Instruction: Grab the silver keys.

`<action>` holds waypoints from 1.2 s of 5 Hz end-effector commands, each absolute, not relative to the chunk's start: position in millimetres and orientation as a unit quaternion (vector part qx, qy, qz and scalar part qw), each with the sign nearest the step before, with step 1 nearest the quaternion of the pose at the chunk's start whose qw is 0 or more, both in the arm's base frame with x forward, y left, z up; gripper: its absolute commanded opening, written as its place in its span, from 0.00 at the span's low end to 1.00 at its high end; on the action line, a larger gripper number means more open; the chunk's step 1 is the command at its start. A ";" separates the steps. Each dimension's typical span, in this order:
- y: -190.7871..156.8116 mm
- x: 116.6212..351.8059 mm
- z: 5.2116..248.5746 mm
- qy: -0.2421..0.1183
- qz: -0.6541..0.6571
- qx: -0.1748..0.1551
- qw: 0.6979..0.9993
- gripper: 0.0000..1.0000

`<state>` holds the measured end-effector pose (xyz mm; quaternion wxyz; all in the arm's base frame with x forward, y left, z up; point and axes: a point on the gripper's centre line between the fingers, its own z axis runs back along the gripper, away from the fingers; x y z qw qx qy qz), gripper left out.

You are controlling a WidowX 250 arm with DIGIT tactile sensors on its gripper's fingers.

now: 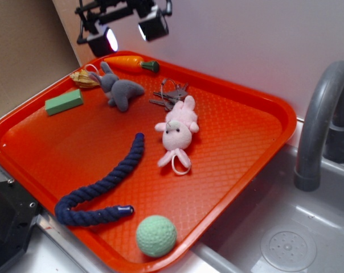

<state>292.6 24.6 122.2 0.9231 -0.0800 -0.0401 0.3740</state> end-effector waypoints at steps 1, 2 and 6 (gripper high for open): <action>3.7 301.1 101.3 -0.045 0.346 -0.066 0.935 1.00; -7.0 310.2 86.2 -0.053 0.341 -0.051 0.937 1.00; 8.1 333.4 69.2 -0.066 0.335 -0.033 0.939 0.00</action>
